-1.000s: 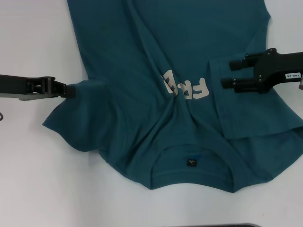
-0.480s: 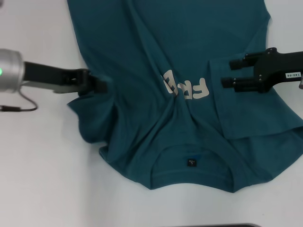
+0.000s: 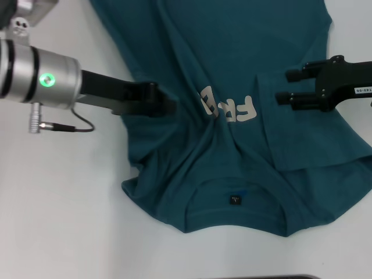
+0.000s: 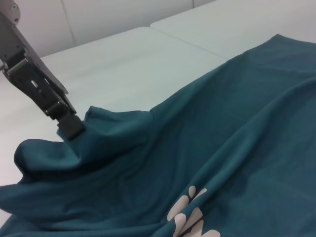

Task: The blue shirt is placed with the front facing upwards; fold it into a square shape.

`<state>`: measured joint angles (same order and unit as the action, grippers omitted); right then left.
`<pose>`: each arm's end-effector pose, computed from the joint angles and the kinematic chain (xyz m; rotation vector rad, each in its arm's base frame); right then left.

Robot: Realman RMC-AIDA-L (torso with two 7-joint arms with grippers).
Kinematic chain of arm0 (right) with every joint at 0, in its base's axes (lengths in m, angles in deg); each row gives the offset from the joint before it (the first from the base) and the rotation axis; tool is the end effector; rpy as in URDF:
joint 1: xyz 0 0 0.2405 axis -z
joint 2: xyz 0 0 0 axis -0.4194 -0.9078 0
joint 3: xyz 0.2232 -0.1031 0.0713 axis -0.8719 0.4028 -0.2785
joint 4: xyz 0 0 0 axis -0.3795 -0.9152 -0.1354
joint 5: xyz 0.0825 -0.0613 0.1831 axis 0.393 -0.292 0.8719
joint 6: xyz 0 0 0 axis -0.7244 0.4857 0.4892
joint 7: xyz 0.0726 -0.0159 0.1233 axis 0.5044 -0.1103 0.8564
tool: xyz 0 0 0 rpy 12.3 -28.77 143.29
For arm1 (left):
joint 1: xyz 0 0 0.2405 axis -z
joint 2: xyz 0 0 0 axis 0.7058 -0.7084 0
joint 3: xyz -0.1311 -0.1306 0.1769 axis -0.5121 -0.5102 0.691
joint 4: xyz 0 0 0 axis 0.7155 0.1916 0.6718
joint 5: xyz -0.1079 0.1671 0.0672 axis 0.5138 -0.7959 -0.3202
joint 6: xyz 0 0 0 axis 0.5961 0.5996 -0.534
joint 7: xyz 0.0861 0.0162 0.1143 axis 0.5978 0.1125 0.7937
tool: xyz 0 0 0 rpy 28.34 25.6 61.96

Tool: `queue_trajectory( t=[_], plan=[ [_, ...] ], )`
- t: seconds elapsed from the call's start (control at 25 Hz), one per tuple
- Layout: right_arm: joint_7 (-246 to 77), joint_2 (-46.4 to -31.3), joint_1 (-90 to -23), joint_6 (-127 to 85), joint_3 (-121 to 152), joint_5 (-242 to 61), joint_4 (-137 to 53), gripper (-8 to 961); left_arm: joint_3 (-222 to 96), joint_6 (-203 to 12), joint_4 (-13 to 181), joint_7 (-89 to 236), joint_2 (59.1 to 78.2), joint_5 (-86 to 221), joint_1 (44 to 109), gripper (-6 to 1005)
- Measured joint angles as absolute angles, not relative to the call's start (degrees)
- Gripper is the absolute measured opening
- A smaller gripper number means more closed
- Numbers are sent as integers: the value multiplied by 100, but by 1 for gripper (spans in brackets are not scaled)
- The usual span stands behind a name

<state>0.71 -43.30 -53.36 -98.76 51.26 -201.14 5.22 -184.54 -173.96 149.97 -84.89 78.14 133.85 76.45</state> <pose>0.2806 0.3418 0.0355 -2.7178 0.6173 0.2956 -0.1805 0.3423 -0.0278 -2.4622 -1.8163 -0.2714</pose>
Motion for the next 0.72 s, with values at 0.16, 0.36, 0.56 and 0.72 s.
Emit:
queue_trajectory(
  t=[0.16, 0.36, 0.56, 0.72],
  plan=[
    [41, -4331, -5338, -9877, 5117, -20116, 522, 626, -18423, -17252, 14527, -8447, 7806, 13811, 7772, 59],
    [21, -4333, -5349, -9882, 5117, -20117, 522, 627, -18357, -17143, 14118, -8321, 7807, 14106, 7861, 84],
    [12, -4333, -5359, -9888, 5117, -20118, 522, 627, -18365, -17084, 13828, -8208, 7790, 14214, 7982, 125],
    [10, -4333, -5373, -9890, 5119, -20122, 522, 627, -18391, -17007, 13830, -8054, 7784, 14210, 7973, 179]
  ],
)
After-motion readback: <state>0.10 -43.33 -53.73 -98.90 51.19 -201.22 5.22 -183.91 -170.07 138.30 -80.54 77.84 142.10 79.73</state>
